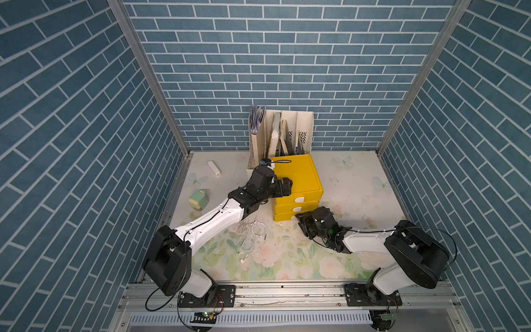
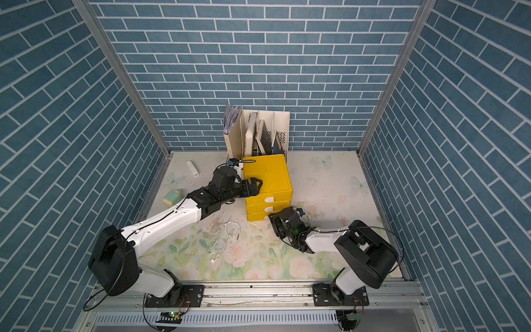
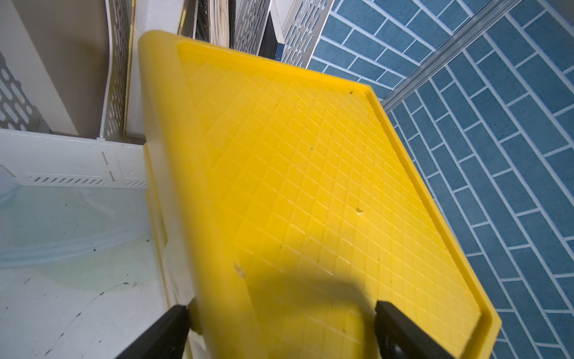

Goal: Place the wired earphones into the drawer by color
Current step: Open the drawer in the storage box.

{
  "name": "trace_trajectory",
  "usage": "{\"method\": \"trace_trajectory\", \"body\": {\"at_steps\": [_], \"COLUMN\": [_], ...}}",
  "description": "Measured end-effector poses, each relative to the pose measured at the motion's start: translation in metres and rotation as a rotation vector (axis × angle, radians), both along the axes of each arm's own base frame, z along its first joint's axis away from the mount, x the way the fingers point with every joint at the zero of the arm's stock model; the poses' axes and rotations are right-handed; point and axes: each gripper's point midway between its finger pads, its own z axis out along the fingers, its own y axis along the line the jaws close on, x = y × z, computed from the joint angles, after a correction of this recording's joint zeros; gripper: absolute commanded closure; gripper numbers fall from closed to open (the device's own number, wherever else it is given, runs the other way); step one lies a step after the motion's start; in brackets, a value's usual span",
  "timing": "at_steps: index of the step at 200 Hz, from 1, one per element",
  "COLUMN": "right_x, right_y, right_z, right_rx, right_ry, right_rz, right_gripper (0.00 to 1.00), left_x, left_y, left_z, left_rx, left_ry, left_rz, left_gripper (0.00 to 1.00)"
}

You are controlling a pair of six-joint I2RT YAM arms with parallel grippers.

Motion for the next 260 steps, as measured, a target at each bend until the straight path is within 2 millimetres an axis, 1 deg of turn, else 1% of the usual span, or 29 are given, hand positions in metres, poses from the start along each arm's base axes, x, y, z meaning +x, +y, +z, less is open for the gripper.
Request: {"method": "trace_trajectory", "body": {"at_steps": [15, 39, 49, 60, 122, 146, 158, 184, 218, 238, 260], "right_x": [0.001, 0.005, 0.005, 0.006, 0.004, -0.002, -0.008, -0.029, -0.063, -0.082, -0.100], "right_y": [0.001, 0.005, 0.006, 0.007, 0.006, 0.000, -0.007, -0.017, -0.028, -0.033, -0.033], "right_z": [0.001, 0.003, 0.004, 0.004, 0.004, 0.005, 0.005, 0.004, 0.002, 0.000, -0.001], "right_rx": [0.005, 0.030, 0.037, 0.058, 0.069, 0.065, 0.056, 0.036, 0.025, 0.023, 0.017], "right_ry": [-0.003, -0.012, -0.017, -0.003, 0.006, 0.007, 0.012, 0.024, 0.034, 0.031, 0.030], "right_rz": [-0.001, -0.005, -0.001, -0.013, -0.014, -0.015, -0.018, 0.001, 0.027, 0.039, 0.057], "right_gripper": [0.67, 0.83, 0.93, 1.00, 1.00, 1.00, 1.00, 1.00, 1.00, 1.00, 1.00], "left_x": [0.000, 0.000, 0.000, 0.001, 0.004, 0.003, 0.002, 0.002, 0.003, 0.003, 0.005], "left_y": [0.000, 0.000, 0.000, 0.001, 0.001, -0.001, -0.003, -0.006, -0.008, -0.009, -0.011], "left_z": [0.000, 0.000, 0.000, 0.000, 0.000, -0.001, -0.002, -0.003, -0.003, -0.003, -0.004], "left_rx": [0.000, -0.001, -0.001, -0.001, -0.004, -0.006, -0.008, -0.015, -0.016, -0.016, -0.015], "left_ry": [0.000, -0.001, -0.001, -0.004, -0.008, -0.004, 0.000, 0.000, 0.002, 0.002, 0.002], "left_rz": [0.000, 0.000, 0.000, 0.003, 0.008, 0.002, -0.004, -0.012, -0.015, -0.016, -0.017], "left_gripper": [0.03, 0.03, 0.03, 0.03, 0.03, 0.03, 0.03, 0.03, 0.03, 0.03, 0.03]}}
